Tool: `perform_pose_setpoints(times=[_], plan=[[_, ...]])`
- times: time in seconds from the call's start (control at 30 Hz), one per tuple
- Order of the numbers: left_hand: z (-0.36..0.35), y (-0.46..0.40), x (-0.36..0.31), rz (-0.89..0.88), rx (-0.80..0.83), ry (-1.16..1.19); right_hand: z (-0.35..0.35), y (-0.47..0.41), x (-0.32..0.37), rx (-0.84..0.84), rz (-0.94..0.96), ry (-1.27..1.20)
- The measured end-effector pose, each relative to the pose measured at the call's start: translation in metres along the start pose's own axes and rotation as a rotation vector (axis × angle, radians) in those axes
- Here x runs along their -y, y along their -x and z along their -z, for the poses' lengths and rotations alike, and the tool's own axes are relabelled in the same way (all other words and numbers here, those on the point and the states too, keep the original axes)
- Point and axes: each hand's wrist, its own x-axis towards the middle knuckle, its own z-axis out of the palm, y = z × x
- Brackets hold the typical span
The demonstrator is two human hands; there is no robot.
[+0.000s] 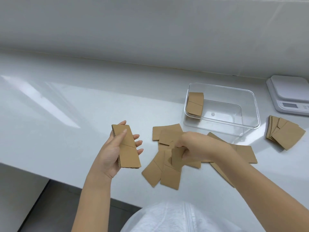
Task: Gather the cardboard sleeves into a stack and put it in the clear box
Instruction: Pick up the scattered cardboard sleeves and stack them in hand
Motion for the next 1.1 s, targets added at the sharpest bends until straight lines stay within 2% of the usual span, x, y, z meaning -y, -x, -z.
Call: perform_pose_setpoints(times=[0.1, 0.17, 0.3, 0.33, 0.37, 0.5, 0.63, 0.87, 1.1], plan=[[-0.010, 0.003, 0.001, -0.003, -0.003, -0.005, -0.017, 0.003, -0.002, 0.025, -0.004, -0.005], [-0.016, 0.004, 0.003, 0.005, 0.011, -0.011, -0.025, 0.003, -0.005, -0.027, -0.025, -0.146], [-0.029, 0.006, 0.007, 0.018, 0.003, 0.000, -0.048, 0.006, -0.002, -0.313, -0.346, -0.864], [-0.031, 0.007, 0.007, 0.021, -0.001, 0.005, -0.055, 0.005, -0.001, -0.346, -0.419, -0.999], [-0.033, 0.007, 0.009, 0.022, -0.004, 0.006, -0.061, 0.004, 0.000, -0.359, -0.469, -1.028], [-0.036, 0.011, 0.012, 0.026, -0.003, -0.004, -0.080, -0.003, 0.008, -0.216, -0.591, -0.595], [-0.032, 0.019, 0.017, 0.037, -0.041, -0.017, -0.085, -0.008, 0.028, -0.212, -0.570, -0.434], [-0.018, 0.030, 0.027, 0.032, -0.107, -0.006, -0.086, -0.011, 0.033, -0.221, -0.545, -0.376], [-0.002, 0.021, 0.017, 0.034, -0.122, -0.018, -0.083, -0.008, 0.027, -0.264, -0.552, -0.637]])
